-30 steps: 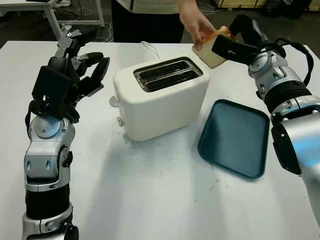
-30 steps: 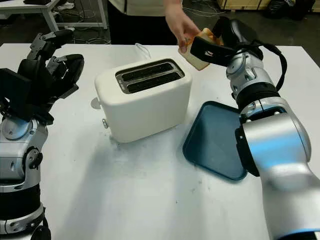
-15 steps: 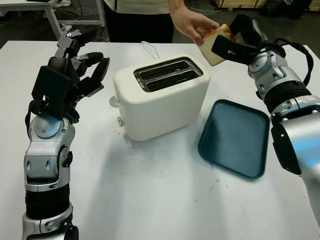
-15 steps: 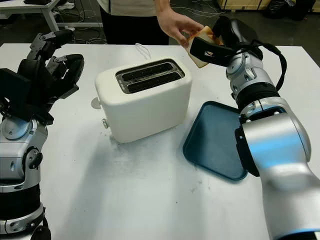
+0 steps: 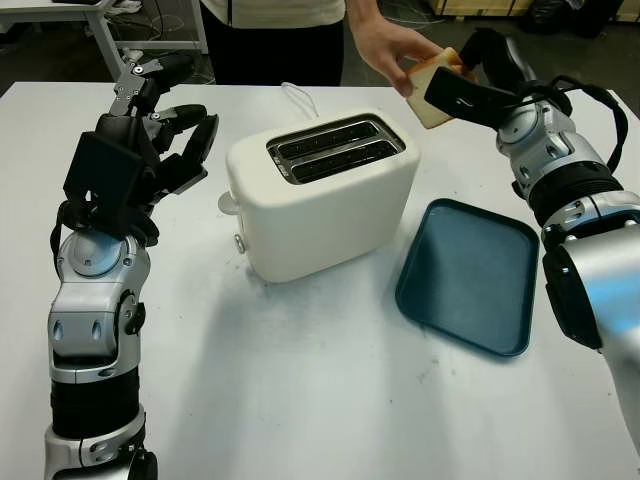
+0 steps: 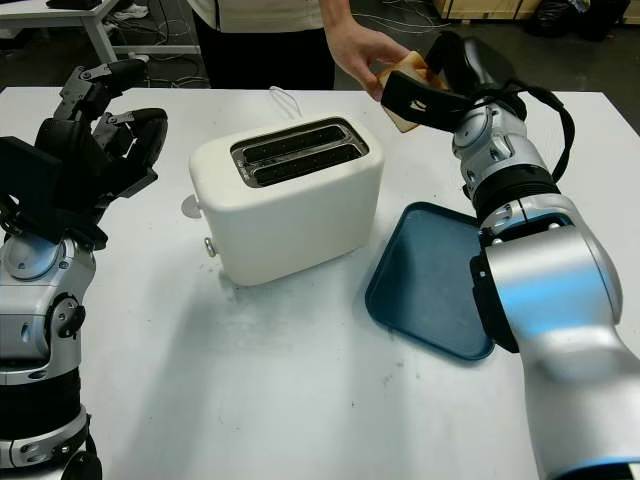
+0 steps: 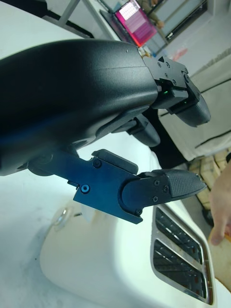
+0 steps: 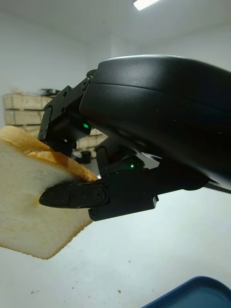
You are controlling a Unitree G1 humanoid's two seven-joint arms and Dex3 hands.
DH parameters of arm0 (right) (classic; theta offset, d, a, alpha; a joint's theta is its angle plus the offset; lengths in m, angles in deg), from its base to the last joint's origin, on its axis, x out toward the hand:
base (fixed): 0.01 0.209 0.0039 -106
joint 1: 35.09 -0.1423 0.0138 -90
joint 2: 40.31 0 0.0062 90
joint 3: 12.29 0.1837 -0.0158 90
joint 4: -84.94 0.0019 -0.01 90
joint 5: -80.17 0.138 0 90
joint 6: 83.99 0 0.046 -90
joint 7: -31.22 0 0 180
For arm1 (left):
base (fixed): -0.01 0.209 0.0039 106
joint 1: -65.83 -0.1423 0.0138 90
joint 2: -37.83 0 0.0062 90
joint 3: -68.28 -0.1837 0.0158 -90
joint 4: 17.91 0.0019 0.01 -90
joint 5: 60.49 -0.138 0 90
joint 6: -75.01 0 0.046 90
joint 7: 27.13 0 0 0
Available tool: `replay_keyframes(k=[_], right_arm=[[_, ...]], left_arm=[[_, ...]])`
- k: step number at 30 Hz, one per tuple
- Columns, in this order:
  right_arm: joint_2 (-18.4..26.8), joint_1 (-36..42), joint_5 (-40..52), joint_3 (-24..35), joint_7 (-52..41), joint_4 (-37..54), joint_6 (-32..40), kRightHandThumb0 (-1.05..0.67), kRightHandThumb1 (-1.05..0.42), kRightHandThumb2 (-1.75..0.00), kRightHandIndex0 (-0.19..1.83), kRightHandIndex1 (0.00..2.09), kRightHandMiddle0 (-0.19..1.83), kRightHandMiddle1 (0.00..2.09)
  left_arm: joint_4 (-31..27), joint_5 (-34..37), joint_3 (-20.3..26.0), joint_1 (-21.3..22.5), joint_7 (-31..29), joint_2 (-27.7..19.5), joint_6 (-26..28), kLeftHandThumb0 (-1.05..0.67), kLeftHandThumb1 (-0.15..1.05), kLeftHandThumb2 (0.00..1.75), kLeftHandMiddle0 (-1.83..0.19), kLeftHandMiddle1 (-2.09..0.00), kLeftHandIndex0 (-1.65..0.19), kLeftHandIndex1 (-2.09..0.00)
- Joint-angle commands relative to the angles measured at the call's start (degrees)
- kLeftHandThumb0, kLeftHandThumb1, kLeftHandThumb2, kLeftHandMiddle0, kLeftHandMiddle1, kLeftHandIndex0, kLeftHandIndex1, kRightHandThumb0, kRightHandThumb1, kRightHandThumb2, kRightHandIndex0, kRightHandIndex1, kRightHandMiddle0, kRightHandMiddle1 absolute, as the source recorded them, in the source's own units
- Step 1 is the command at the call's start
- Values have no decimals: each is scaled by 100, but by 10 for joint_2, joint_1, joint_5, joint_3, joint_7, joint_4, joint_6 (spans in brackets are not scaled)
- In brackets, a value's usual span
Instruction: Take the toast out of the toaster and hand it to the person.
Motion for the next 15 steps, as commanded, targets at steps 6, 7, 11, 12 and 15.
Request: replay_keyframes(k=[6, 7, 11, 12, 15], right_arm=[[-5, 0, 15, 22, 20, 7, -31, -35, -92, -33, 78, 175, 80, 109], [-5, 1, 18, 26, 22, 7, -36, -35, -92, -31, 79, 174, 86, 99], [-2, 9, 43, 52, 17, 13, -63, -39, -92, -24, 78, 168, 90, 93], [-1, 13, 48, 58, 15, 15, -70, -40, -92, -24, 79, 165, 88, 102], [4, 29, 79, 83, -14, 26, -94, -48, -92, -28, 83, 96, 82, 67]], left_arm=[[1, 3, 1, -3, 0, -1, -4, -43, 69, 70, 0, -108, -2, -91], [1, 2, 1, -3, 0, -2, -4, -43, 69, 70, 0, -108, -2, -91], [0, 7, 4, -5, -1, -1, -3, -44, 68, 69, 0, -108, -2, -91], [1, 9, 6, -6, -3, -1, -4, -44, 69, 69, 0, -107, -1, -91], [-2, 15, 12, -12, -6, -4, -2, -43, 70, 68, 0, -104, 0, -89]])
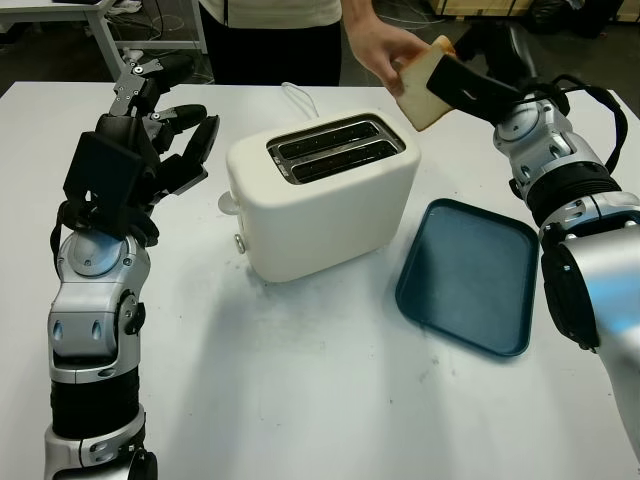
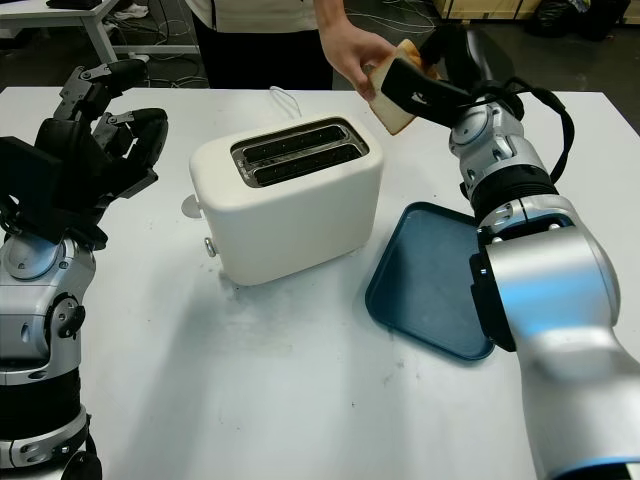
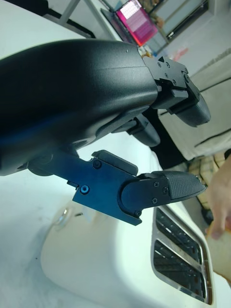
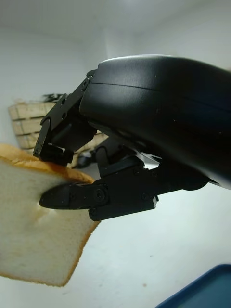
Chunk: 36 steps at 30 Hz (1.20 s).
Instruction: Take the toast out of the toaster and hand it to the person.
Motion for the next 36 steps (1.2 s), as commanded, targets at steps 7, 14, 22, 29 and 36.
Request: replay_keyframes(k=[7, 14, 22, 29, 36], right_arm=[[31, 85, 65, 41, -96, 76, -86, -71, -92, -47, 30, 14, 30, 1], [34, 272, 98, 75, -96, 296, -111, -73, -92, -59, 16, 3, 14, 0], [-53, 546, 215, 131, -107, 656, -76, -63, -92, -62, 12, 1, 11, 0], [-140, 727, 237, 107, -104, 873, -34, -64, -92, -71, 11, 0, 12, 1], [-210, 813, 280, 57, -128, 912, -34, -56, -92, -77, 5, 1, 8, 0]], left_arm=[[-25, 35, 27, -28, 3, 3, 24, -47, 73, 60, 0, -97, 0, -85], [-69, 55, 43, -64, 24, 20, 65, -45, 86, 35, 0, -88, -2, -74], [-106, 100, 65, -133, 31, 51, 71, -37, 92, 38, 0, -77, -4, -65], [-127, 95, 42, -201, 35, 79, 39, -37, 92, 41, 0, -78, -10, -58], [-83, 17, -21, -279, 32, 100, -116, -39, 92, 54, 0, -77, -8, -52]])
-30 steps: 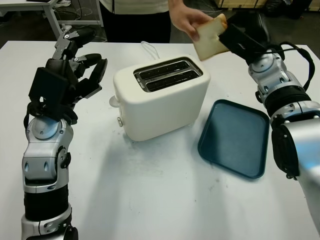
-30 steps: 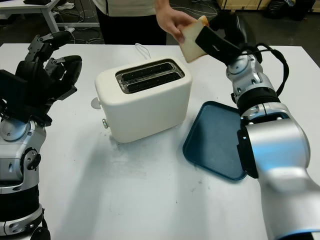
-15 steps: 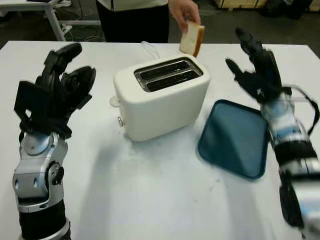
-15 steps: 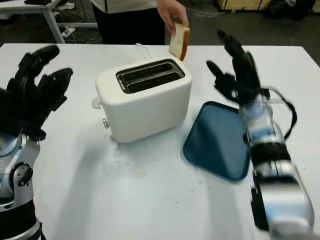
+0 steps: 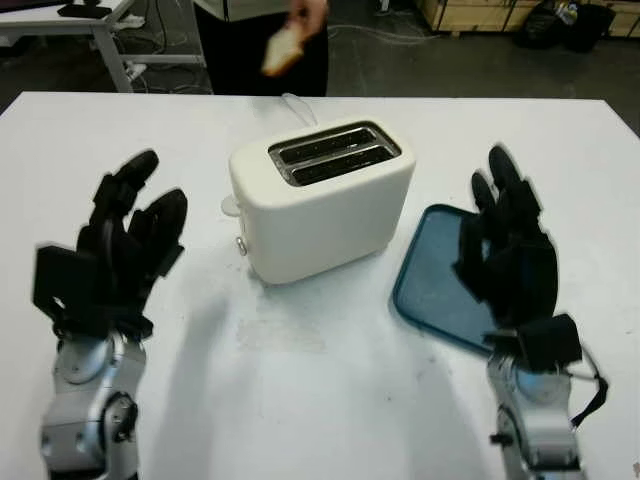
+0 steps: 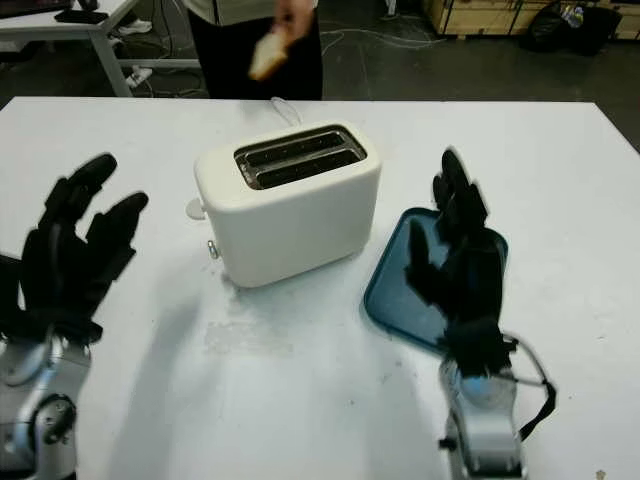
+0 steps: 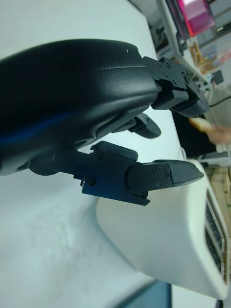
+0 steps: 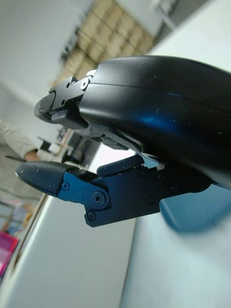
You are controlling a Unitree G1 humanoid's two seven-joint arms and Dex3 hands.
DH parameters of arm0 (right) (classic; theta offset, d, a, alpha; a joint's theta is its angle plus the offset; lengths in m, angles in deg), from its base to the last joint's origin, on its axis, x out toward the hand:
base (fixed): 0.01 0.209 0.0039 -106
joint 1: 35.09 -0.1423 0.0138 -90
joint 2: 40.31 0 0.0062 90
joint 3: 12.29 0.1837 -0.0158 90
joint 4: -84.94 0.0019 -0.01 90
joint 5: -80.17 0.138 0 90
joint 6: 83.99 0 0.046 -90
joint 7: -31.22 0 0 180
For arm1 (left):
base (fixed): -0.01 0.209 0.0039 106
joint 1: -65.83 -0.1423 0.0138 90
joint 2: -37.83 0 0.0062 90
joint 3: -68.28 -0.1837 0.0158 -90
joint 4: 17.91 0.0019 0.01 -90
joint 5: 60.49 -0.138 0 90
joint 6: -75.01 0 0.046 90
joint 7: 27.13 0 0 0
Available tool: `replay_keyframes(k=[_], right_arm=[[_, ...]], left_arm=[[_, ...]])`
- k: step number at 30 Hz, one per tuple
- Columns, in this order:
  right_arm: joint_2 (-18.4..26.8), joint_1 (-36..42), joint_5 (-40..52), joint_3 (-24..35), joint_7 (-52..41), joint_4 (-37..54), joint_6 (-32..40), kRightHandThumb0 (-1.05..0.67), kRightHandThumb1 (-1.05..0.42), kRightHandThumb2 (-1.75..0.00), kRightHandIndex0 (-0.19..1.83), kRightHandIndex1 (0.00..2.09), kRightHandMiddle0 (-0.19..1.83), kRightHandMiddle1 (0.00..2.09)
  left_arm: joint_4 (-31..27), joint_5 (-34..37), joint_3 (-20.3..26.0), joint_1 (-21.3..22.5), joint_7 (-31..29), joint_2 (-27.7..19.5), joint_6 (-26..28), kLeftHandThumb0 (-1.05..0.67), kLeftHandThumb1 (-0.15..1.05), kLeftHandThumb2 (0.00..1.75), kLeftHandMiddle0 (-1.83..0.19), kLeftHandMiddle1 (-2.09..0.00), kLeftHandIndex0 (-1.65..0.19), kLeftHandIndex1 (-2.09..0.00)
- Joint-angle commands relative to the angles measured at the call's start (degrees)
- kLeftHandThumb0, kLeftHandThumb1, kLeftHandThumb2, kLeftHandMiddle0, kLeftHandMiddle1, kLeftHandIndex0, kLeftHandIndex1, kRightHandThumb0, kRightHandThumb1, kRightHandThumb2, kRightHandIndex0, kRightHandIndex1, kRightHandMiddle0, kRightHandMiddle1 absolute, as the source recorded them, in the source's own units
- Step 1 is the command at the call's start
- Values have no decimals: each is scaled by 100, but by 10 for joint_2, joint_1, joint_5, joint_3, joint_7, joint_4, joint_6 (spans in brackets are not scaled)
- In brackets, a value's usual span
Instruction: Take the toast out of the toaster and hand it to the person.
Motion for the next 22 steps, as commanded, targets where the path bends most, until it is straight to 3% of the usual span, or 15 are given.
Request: replay_keyframes(k=[1, 6, 13, 17, 22], right_arm=[[-12, 17, 4, -16, -9, 4, 6, -54, -92, -77, 5, 1, 8, 0], [-25, 29, -24, -44, -9, -13, 35, -51, -92, -79, 8, 2, 9, 1], [-39, 36, -44, -64, 0, 8, 126, -59, -92, -74, 11, 3, 11, 1], [-36, 34, -62, -67, 2, 8, 137, -56, -92, -75, 11, 2, 10, 1], [-42, 32, -69, -64, 6, 6, 139, -56, -92, -74, 11, 2, 11, 1]], left_arm=[[15, -34, -21, -20, 0, -1, -46, -41, 92, 52, -1, -76, -9, -50], [76, -88, -55, -43, 0, 1, -147, -56, 92, 42, -8, -72, -16, -44], [155, -77, -76, -49, -12, 21, -256, -58, 92, 45, -3, -69, -15, -36], [180, -73, -75, -46, -13, 26, -270, -59, 92, 43, -3, -70, -16, -35], [164, -70, -77, -51, -6, 34, -251, -55, 92, 45, -2, -70, -16, -33]])
